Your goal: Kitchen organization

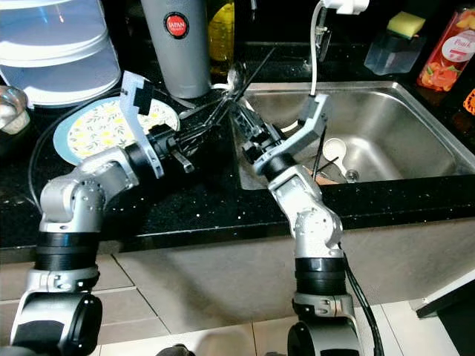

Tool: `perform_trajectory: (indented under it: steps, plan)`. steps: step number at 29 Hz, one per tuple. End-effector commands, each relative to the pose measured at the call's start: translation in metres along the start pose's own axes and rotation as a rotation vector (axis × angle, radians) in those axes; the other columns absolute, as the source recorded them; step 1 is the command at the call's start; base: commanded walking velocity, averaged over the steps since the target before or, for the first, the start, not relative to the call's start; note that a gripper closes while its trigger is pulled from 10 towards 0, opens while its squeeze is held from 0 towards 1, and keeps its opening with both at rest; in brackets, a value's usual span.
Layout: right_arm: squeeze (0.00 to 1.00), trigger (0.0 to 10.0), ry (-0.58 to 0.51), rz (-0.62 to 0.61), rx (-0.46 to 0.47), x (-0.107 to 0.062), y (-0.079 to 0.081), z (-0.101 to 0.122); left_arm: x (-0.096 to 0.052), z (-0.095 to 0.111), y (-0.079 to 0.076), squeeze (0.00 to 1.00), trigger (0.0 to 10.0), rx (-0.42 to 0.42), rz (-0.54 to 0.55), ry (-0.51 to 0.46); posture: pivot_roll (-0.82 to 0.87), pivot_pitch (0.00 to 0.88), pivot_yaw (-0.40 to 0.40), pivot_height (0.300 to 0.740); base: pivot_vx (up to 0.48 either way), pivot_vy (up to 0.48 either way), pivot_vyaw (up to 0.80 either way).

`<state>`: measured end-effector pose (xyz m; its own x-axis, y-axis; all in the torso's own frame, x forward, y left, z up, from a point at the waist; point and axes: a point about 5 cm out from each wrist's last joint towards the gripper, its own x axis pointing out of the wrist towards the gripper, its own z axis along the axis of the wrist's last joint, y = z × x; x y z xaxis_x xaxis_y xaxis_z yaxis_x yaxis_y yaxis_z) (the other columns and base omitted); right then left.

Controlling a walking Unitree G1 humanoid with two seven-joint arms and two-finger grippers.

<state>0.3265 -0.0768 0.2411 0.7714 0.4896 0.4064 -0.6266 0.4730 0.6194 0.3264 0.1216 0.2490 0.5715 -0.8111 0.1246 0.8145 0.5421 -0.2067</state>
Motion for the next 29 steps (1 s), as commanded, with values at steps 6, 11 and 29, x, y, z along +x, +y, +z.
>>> perform_trajectory:
  steps: [6, 11, 29]
  plan:
    - [0.87, 10.0, 0.008, 0.077, 0.014, 0.012, 0.021, -0.007, 0.012, -0.006, -0.016, 0.0, 10.0, -0.023, -0.063, 0.007, 0.17, 0.017, -0.039, 0.74, 0.0, 0.0, 0.0]
    - [0.0, 10.0, 0.01, 0.065, 0.019, 0.013, 0.019, -0.007, 0.018, -0.007, -0.022, 0.0, 10.0, -0.029, -0.094, 0.015, 0.17, 0.018, -0.037, 0.74, 0.0, 0.0, 0.0]
    - [0.0, 0.0, 0.003, -0.003, -0.003, 0.011, 0.005, -0.003, 0.014, -0.012, -0.016, 0.0, 10.0, -0.013, -0.029, 0.019, 0.16, 0.003, -0.036, 0.74, 0.0, 0.0, 0.0]
